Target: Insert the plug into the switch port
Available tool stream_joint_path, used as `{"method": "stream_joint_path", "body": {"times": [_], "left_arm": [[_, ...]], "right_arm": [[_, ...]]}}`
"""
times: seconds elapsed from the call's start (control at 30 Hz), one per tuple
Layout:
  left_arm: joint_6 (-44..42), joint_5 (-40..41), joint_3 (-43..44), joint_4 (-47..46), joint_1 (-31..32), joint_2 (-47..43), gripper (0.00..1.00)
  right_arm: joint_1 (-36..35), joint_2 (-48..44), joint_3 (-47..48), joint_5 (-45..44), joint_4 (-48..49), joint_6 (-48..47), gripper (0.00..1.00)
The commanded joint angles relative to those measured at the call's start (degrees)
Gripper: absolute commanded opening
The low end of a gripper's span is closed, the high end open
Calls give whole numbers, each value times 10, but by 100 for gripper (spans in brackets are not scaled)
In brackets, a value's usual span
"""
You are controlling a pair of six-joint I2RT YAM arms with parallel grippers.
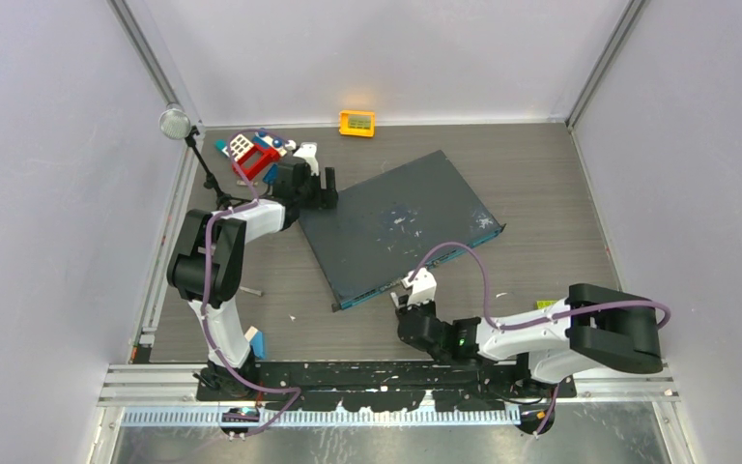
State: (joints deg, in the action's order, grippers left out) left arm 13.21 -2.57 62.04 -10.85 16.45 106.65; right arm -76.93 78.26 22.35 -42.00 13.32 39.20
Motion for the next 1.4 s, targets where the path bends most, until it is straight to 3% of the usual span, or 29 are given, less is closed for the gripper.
{"method": "stream_joint_path", "body": {"times": [0.0,0.73,1.37], "left_arm": [[-18,12,1,49,9,23,82],[-21,17,4,51,11,24,82],[-22,19,5,53,13,25,82]], "right_arm": [[-5,-24,-9,6,34,-9,1],[-7,57,25,-7,87,-65,0],[-7,71,22,-30,133,-76,1]]}}
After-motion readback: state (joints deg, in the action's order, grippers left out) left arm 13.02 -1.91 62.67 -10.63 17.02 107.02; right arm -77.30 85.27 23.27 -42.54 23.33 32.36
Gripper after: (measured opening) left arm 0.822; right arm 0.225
